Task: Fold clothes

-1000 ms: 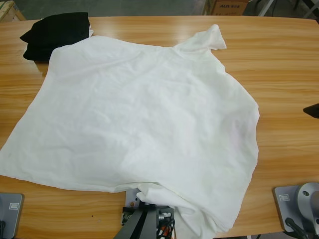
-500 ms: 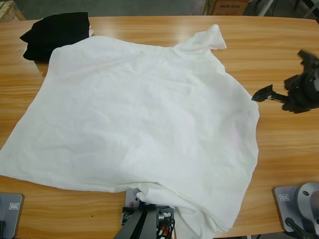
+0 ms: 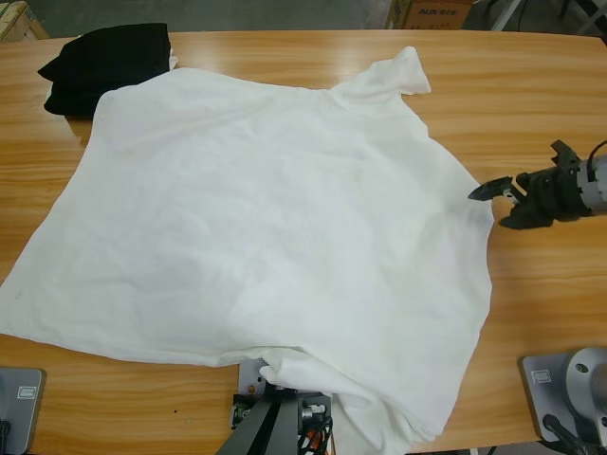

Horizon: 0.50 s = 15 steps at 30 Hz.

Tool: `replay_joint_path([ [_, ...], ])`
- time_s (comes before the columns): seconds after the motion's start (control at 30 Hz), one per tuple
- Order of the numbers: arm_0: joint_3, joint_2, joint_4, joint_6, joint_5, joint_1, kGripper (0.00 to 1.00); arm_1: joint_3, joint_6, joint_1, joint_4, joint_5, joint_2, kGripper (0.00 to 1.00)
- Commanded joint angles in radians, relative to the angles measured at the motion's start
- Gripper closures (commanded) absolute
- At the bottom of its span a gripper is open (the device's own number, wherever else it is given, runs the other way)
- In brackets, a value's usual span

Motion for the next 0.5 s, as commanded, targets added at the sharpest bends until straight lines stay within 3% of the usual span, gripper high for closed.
replay_joint_path([
  [0.03, 0.003, 0.014, -0.01, 0.006, 0.012, -0.01, 0.0, 0.047, -0.027, -0.059, -0.072, 0.035, 0.116, 0.266],
  [0.17, -0.003, 0.026, -0.01, 0.006, 0.011, -0.013, 0.0, 0.054, -0.032, -0.069, -0.111, 0.054, 0.155, 0.269],
  [0.2, -0.003, 0.029, -0.01, 0.006, 0.011, -0.013, 0.0, 0.06, -0.039, -0.076, -0.134, 0.065, 0.17, 0.327],
  [0.33, -0.003, 0.029, -0.01, 0.006, 0.011, -0.015, 0.0, 0.064, -0.058, -0.089, -0.192, 0.092, 0.212, 0.937],
  [0.37, -0.003, 0.029, -0.01, 0.006, 0.011, -0.016, 0.0, 0.065, -0.061, -0.089, -0.201, 0.1, 0.218, 1.0],
  [0.5, -0.007, 0.032, -0.012, 0.006, 0.011, -0.016, 0.0, 0.062, -0.063, -0.089, -0.208, 0.113, 0.202, 1.0],
])
